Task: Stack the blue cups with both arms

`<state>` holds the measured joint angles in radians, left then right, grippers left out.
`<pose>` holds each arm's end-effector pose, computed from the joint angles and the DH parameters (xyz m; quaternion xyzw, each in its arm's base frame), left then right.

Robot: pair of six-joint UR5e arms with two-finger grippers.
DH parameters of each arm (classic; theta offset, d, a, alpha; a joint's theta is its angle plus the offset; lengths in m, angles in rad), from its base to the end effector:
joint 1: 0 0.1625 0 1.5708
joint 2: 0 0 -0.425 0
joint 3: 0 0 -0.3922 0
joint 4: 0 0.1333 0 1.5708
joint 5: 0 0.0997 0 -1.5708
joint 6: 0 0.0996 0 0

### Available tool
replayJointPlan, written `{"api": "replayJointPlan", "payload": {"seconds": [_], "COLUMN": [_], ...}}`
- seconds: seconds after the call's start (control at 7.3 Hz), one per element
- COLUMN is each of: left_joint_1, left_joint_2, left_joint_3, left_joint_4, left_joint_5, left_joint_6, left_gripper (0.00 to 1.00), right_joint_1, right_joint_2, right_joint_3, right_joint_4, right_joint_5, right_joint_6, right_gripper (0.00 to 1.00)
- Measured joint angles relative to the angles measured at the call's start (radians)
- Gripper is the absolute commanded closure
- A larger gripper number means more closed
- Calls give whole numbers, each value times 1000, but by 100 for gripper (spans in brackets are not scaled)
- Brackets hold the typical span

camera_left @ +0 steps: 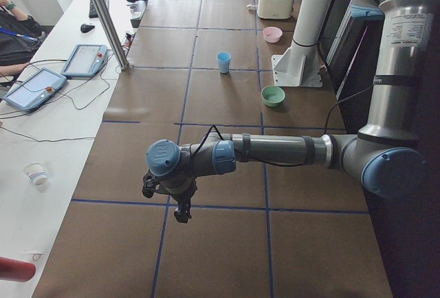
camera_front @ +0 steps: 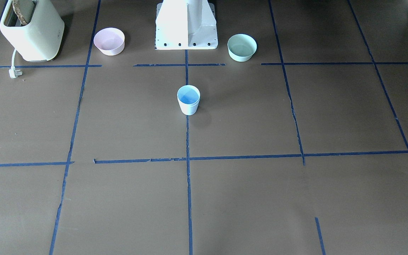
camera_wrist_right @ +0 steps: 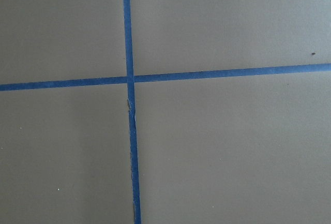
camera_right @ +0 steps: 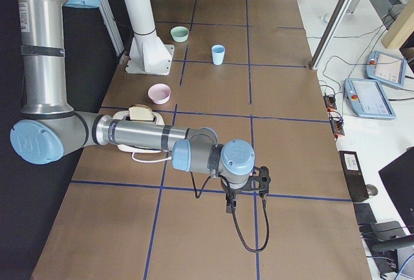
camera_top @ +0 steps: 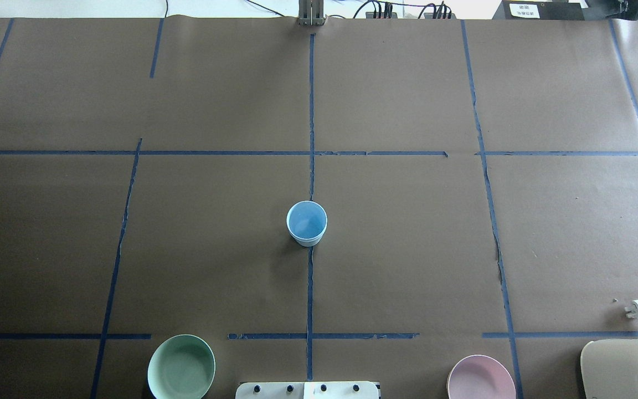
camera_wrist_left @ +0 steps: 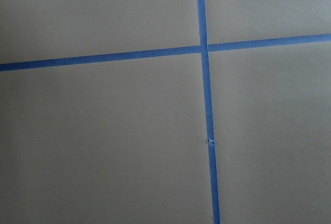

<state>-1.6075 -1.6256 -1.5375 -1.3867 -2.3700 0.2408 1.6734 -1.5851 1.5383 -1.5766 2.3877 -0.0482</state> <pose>-0.0803 -0.4999 0.6631 -0.0205 0.3944 0.0621 0.9166 0.1097 -0.4729 0.6791 0.0058 -0.3977 0.0354 0.9168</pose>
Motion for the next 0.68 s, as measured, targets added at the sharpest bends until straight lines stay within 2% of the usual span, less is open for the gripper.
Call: {"api": "replayJointPlan", "payload": {"seconds": [0.68], "left_joint_1": [1], "left_joint_2": [5], "left_joint_3": [-1], "left_joint_4": [0], "left_joint_5": [0], "left_joint_6": [0], "left_gripper": [0], "right_joint_1": [-3], "right_joint_2": [0], "right_joint_3": [2], "right_joint_4": [10], "right_joint_5": [2], "right_joint_6": [-1], "right_gripper": [0]}}
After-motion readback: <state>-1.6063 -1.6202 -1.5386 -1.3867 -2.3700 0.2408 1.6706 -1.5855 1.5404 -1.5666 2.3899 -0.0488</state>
